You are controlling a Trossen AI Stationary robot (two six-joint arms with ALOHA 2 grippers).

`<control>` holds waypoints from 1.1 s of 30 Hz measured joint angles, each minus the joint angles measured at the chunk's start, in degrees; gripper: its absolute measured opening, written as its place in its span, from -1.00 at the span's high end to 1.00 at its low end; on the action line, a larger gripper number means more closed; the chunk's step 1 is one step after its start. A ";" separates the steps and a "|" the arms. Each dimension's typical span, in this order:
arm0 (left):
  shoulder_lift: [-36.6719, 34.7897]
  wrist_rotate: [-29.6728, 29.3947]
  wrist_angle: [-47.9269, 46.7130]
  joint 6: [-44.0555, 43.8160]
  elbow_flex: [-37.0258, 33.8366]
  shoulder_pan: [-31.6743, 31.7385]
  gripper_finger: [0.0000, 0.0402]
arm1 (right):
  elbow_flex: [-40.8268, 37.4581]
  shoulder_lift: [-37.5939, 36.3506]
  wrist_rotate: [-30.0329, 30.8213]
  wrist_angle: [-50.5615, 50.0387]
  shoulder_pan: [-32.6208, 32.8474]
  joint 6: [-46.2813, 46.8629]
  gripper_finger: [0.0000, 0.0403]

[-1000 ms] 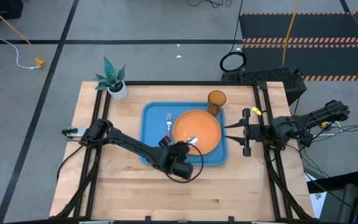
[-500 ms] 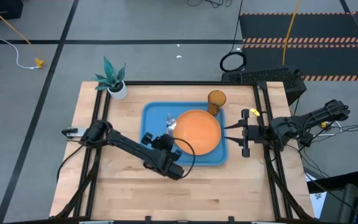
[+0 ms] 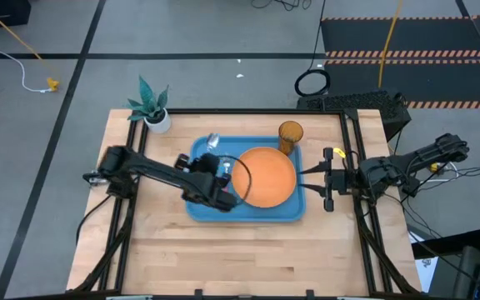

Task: Pick and place plate/cup/fork/spoon on tray
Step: Put the yellow spoon on the blue tray to the left side of the red fork

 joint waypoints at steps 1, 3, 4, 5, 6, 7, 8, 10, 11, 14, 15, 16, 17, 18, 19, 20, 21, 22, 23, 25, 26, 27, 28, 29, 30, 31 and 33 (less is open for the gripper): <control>-2.09 -0.02 0.61 -0.96 -1.93 0.18 0.66 | 0.00 -0.01 0.00 0.02 0.00 -0.50 0.28; -5.96 0.04 3.83 -3.08 -6.09 0.31 0.69 | 0.00 -0.02 0.00 0.06 0.00 -1.60 0.28; -7.77 0.75 7.11 -4.56 -8.59 0.32 0.71 | 0.00 -0.02 0.00 0.08 0.00 -2.11 0.28; -9.11 2.05 10.49 -6.51 -11.11 0.33 0.71 | 0.00 0.00 0.00 0.12 0.00 -2.80 0.28; -10.11 3.44 14.00 -8.58 -13.73 0.32 0.71 | 0.00 0.00 0.00 0.43 0.00 -3.32 0.28; -10.76 4.37 18.02 -10.17 -16.22 0.30 0.71 | 0.00 0.00 0.00 0.92 0.00 -3.71 0.28; -11.21 4.60 22.04 -11.04 -18.40 0.29 0.70 | 0.00 -0.02 0.00 1.29 0.00 -4.13 0.28; -11.42 4.91 31.07 -11.16 -22.25 0.18 0.67 | 0.00 -0.02 0.00 1.52 0.00 -4.39 0.28; -11.19 5.31 35.33 -10.20 -23.91 0.18 0.66 | 0.00 -0.01 0.00 1.70 0.00 -4.41 0.28; -9.52 6.38 47.97 -6.50 -27.93 0.40 0.67 | 0.00 0.00 -0.02 2.04 0.00 -4.69 0.28; -8.96 6.51 50.79 -5.58 -28.80 0.40 0.68 | 0.00 0.00 -0.02 2.24 0.00 -4.85 0.28; -8.49 6.47 53.10 -4.91 -29.25 0.40 0.70 | 0.00 -0.02 -0.02 2.32 0.00 -5.08 0.28; -7.90 6.41 54.78 -4.48 -29.29 0.40 0.71 | 0.00 -0.02 -0.02 2.32 0.00 -5.46 0.28; -7.27 6.38 55.64 -4.09 -29.20 0.40 0.71 | 0.00 0.01 -0.02 2.31 0.00 -5.73 0.28; -6.75 6.34 55.83 -4.08 -29.22 0.40 0.72 | 0.00 0.02 -0.02 2.35 0.00 -5.73 0.28; -6.14 6.33 55.83 -4.17 -29.24 0.43 0.71 | 0.00 0.02 -0.02 2.40 0.00 -5.74 0.28; -5.57 6.30 55.99 -4.79 -29.24 0.51 0.70 | 0.00 0.02 -0.02 2.41 0.00 -5.76 0.28; -5.15 6.38 55.85 -5.90 -29.24 0.68 0.69 | 0.00 0.02 -0.02 2.42 0.00 -5.76 0.28; -4.77 6.54 55.26 -6.96 -29.24 0.87 0.67 | 0.00 0.02 -0.02 2.42 0.00 -5.76 0.28; -3.66 7.40 55.39 -9.22 -29.24 1.31 0.66 | 0.00 0.00 -0.02 2.40 0.00 -5.76 0.28; -3.05 8.56 55.30 -10.35 -29.22 1.42 0.66 | 0.00 0.02 -0.02 2.30 0.00 -5.76 0.28; -2.47 9.34 55.00 -11.09 -29.26 1.47 0.66 | 0.00 0.02 -0.02 2.23 0.00 -5.72 0.28; -2.04 9.60 55.12 -11.68 -29.31 1.45 0.67 | 0.00 0.02 -0.02 2.27 0.00 -5.54 0.28; -1.55 9.57 55.69 -12.16 -29.29 1.40 0.68 | 0.00 0.02 -0.02 2.24 0.00 -5.29 0.28; -1.18 9.56 56.04 -12.65 -29.22 1.39 0.69 | 0.00 0.02 -0.02 2.22 0.00 -5.09 0.28; -0.89 9.61 55.90 -12.74 -29.24 1.36 0.70 | 0.00 0.02 -0.02 2.24 0.00 -4.85 0.28; -0.39 9.51 55.86 -13.05 -29.24 1.40 0.70 | 0.00 0.02 -0.02 2.24 0.00 -4.78 0.28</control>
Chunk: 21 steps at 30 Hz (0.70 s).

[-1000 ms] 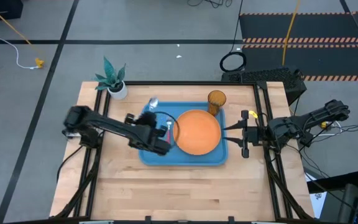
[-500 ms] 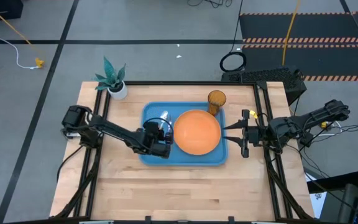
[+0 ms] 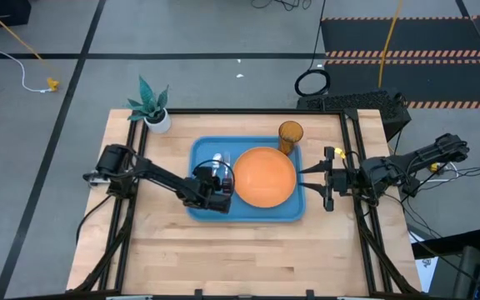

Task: Pick and place plate/cup/fork/spoon on tray
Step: Put the yellow spoon on the blue tray to the left side of the red fork

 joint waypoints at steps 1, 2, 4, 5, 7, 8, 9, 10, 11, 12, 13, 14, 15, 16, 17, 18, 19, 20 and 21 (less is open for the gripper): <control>0.15 -0.02 -0.08 -0.17 0.00 0.00 0.70 | 0.00 0.00 -0.01 -0.01 0.00 0.02 0.28; 0.17 -0.10 -0.55 -0.27 0.00 0.03 0.69 | 0.00 0.00 0.00 -0.02 0.00 0.04 0.28; 0.14 -0.77 -0.79 -0.30 0.00 0.28 0.68 | 0.00 0.00 0.00 0.00 0.00 0.10 0.28; 0.14 -0.85 -0.87 -0.28 0.00 0.33 0.68 | 0.00 0.00 0.00 0.00 0.00 0.12 0.28; 0.14 -0.85 -1.61 -0.29 0.00 0.56 0.68 | 0.00 0.00 0.00 0.00 0.00 0.12 0.28; 0.14 -0.87 -1.73 -0.33 0.00 0.72 0.67 | 0.00 0.00 0.00 -0.02 0.00 0.12 0.28; 0.14 -0.89 -1.78 -0.50 0.00 0.86 0.67 | 0.00 0.00 -0.01 -0.02 0.00 0.12 0.28; 0.14 -0.88 -2.00 -0.72 0.00 0.97 0.67 | 0.00 0.00 0.00 -0.02 0.00 0.12 0.28; 0.15 -0.88 -2.20 -0.92 0.00 1.04 0.67 | 0.00 0.00 -0.02 -0.02 0.00 0.12 0.28; 0.14 -0.89 -2.19 -1.08 0.00 1.09 0.67 | 0.00 0.00 -0.01 -0.02 0.00 0.12 0.28; 0.14 -0.89 -2.17 -1.10 0.00 1.14 0.67 | 0.00 0.00 0.00 -0.02 0.00 0.12 0.28; 0.14 -0.86 -2.21 -1.13 0.00 1.14 0.67 | 0.00 0.00 0.00 -0.02 0.00 0.12 0.28; 0.14 -0.59 -2.24 -1.13 0.00 1.14 0.67 | 0.00 0.00 0.00 -0.02 0.00 0.12 0.28; 0.14 -0.09 -2.37 -1.13 0.00 1.14 0.67 | 0.00 0.00 0.00 -0.02 0.00 0.12 0.28; 0.14 0.52 -2.74 -1.18 0.00 1.14 0.67 | -0.01 0.00 0.00 -0.02 0.00 0.12 0.28; 0.14 1.34 -3.16 -1.46 0.00 1.14 0.67 | 0.00 0.00 0.00 -0.02 0.00 0.12 0.28; 0.14 2.13 -3.56 -1.81 0.00 1.14 0.67 | 0.00 0.00 0.00 -0.02 0.00 0.12 0.28; 0.31 2.62 -3.77 -2.24 0.00 1.13 0.67 | 0.00 0.00 -0.01 -0.02 0.00 0.12 0.28; 0.58 2.63 -3.94 -2.68 0.00 1.11 0.67 | 0.00 0.00 -0.01 -0.02 0.00 0.14 0.28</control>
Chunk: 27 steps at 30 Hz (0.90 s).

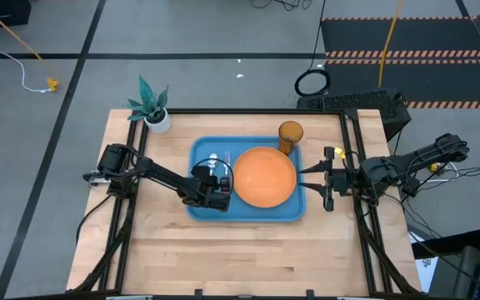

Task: Pick and place plate/cup/fork/spoon on tray
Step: Put the yellow spoon on the blue tray to the left side of the red fork

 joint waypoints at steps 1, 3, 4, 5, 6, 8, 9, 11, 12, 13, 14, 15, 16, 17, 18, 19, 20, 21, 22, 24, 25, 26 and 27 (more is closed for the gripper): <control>0.14 0.00 -0.22 -0.40 0.00 0.00 0.67 | 0.00 0.00 0.01 0.00 0.00 0.00 0.28; 0.17 0.05 -0.46 -0.60 0.00 0.00 0.67 | -0.02 0.00 0.01 0.01 0.00 0.00 0.28; 0.16 0.13 -0.19 -0.60 0.00 0.00 0.67 | -0.02 -0.02 0.01 0.02 0.00 0.00 0.28; 0.16 0.15 -0.07 -0.62 0.00 0.00 0.67 | 0.00 -0.02 0.01 0.00 0.00 0.00 0.28; 0.16 0.17 -0.11 -0.60 0.00 0.00 0.67 | -0.02 -0.02 0.00 0.02 0.00 0.00 0.28; 0.16 0.29 -0.11 -0.58 0.00 0.00 0.67 | -0.02 -0.02 0.00 0.02 0.00 0.00 0.28; 0.16 0.39 -0.11 -0.41 0.00 0.00 0.67 | -0.02 -0.02 0.00 0.02 0.00 0.00 0.28; 0.16 1.01 -0.10 -0.02 0.00 0.00 0.66 | -0.02 -0.02 -0.01 0.02 0.00 0.00 0.28; 0.16 1.54 -0.06 0.01 0.00 0.00 0.66 | -0.02 -0.02 0.01 0.02 0.00 0.00 0.28; 0.16 1.96 -0.07 -0.01 0.00 0.00 0.66 | -0.02 -0.02 0.01 0.00 0.00 0.00 0.28; 0.16 2.35 -0.09 -0.05 0.00 0.00 0.66 | -0.02 -0.02 -0.01 0.02 0.00 0.00 0.28; 0.16 2.77 -0.07 -0.09 0.00 0.00 0.66 | -0.02 -0.02 0.00 0.02 0.00 0.00 0.28; 0.16 3.01 -0.06 -0.26 0.00 0.00 0.65 | -0.02 -0.02 0.01 0.01 0.00 0.00 0.28; 0.16 3.08 -0.13 -0.57 0.00 0.00 0.63 | -0.02 -0.02 -0.01 0.01 0.00 0.00 0.28; 0.16 3.11 -0.15 -0.97 0.00 0.01 0.60 | -0.02 -0.02 0.01 0.02 0.00 0.00 0.28; 0.16 3.18 -0.17 -1.19 0.00 0.11 0.57 | -0.02 -0.02 0.01 0.02 0.00 0.00 0.28; 0.16 3.18 -0.12 -1.32 0.00 0.20 0.53 | -0.02 -0.02 -0.01 0.02 0.00 0.00 0.28; 0.16 3.18 -0.11 -1.36 0.00 0.24 0.49 | -0.02 -0.02 -0.01 0.02 0.00 0.00 0.28; 0.16 3.18 -0.11 -1.41 0.00 0.26 0.46 | -0.02 -0.02 0.00 0.02 0.00 0.00 0.28; 0.16 3.17 -0.11 -1.44 0.00 0.28 0.39 | -0.02 -0.02 0.01 0.02 0.00 0.00 0.28; 0.16 3.17 -0.12 -1.44 0.00 0.28 0.37 | -0.02 -0.02 -0.01 0.04 0.00 0.00 0.28; 0.16 3.16 -0.13 -1.45 0.00 0.28 0.35 | -0.02 -0.02 -0.01 0.04 0.00 0.00 0.28; 0.16 3.15 -0.13 -1.45 0.00 0.28 0.33 | -0.02 -0.02 -0.01 0.04 0.00 0.00 0.28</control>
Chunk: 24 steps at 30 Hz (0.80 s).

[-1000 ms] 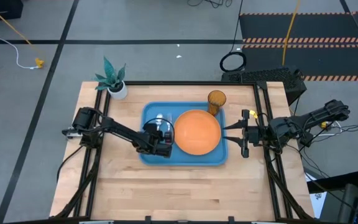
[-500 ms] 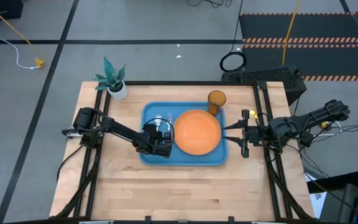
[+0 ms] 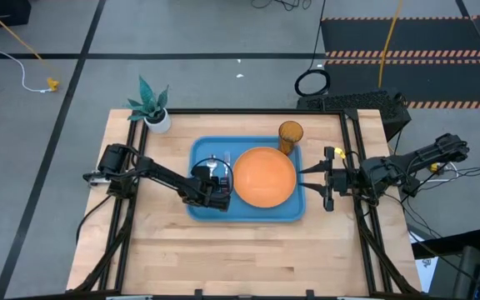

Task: Pick and place plate/cup/fork/spoon on tray
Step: Put the yellow spoon on the blue tray to the left side of the red fork, then return to Home Position

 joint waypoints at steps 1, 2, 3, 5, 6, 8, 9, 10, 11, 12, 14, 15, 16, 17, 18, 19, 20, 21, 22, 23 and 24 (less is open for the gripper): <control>0.00 -0.02 -0.02 0.01 0.00 0.03 0.32 | 0.00 0.00 0.00 0.00 0.00 0.00 0.28; 0.00 -0.08 -0.02 0.00 0.00 0.08 0.31 | 0.00 0.00 0.00 0.00 0.00 0.00 0.28; 0.00 -0.12 -0.04 0.00 0.00 0.15 0.31 | 0.00 0.00 0.02 0.00 0.00 0.00 0.28; -0.08 -0.11 -0.24 0.00 0.00 0.32 0.30 | 0.00 0.00 0.02 0.00 0.00 0.00 0.28; -0.58 0.00 -0.80 0.00 0.00 0.44 0.30 | 0.00 0.00 0.00 -0.02 0.00 0.00 0.28; -1.78 0.06 -3.10 0.00 0.16 0.61 0.30 | 0.00 -0.01 0.00 -0.03 0.00 0.36 0.28; -2.66 0.06 -4.23 0.12 0.47 0.70 0.30 | 0.00 -0.02 0.00 0.00 0.00 0.55 0.28; -3.92 0.08 -5.79 0.57 0.61 0.71 0.30 | 0.00 0.01 0.00 -0.01 0.00 0.63 0.28; -5.30 -0.03 -7.37 1.39 0.93 0.70 0.30 | 0.00 0.02 0.00 0.03 0.00 0.64 0.28; -6.75 -0.59 -8.53 2.70 1.17 0.69 0.30 | 0.00 0.00 0.02 0.18 0.00 0.66 0.28; -10.29 -2.65 -9.18 6.81 1.31 0.65 0.30 | 0.00 0.03 0.04 0.20 -0.11 0.67 0.28; -11.97 -3.83 -9.33 9.62 1.31 0.63 0.30 | 0.00 0.16 0.06 0.36 -0.13 0.85 0.28; -13.91 -5.11 -9.00 12.78 1.31 0.66 0.30 | 0.00 0.29 0.11 0.46 -0.13 1.12 0.28; -15.75 -6.18 -8.55 15.61 1.33 0.66 0.30 | 0.00 0.37 0.15 0.46 -0.13 1.45 0.28; -17.43 -6.98 -8.44 18.62 1.37 0.72 0.30 | 0.00 0.57 0.15 0.46 -0.13 2.04 0.28; -19.00 -7.74 -8.40 21.44 1.38 0.86 0.30 | 0.00 0.84 0.21 0.44 -0.13 2.80 0.28; -20.40 -8.31 -7.99 24.48 1.38 1.04 0.30 | 0.00 1.07 0.35 0.40 -0.13 3.51 0.28; -21.76 -8.64 -7.43 27.53 1.38 1.33 0.30 | 0.00 1.29 0.37 0.37 -0.13 4.27 0.28; -23.11 -8.84 -7.19 30.36 1.38 1.58 0.30 | -0.01 1.55 0.35 0.30 -0.13 5.32 0.28; -24.27 -9.03 -7.02 33.32 1.38 1.82 0.30 | -0.01 1.80 0.35 0.23 -0.13 6.57 0.28; -25.19 -9.32 -6.13 36.33 1.38 2.16 0.30 | 0.00 1.91 0.34 -0.10 -0.13 7.73 0.28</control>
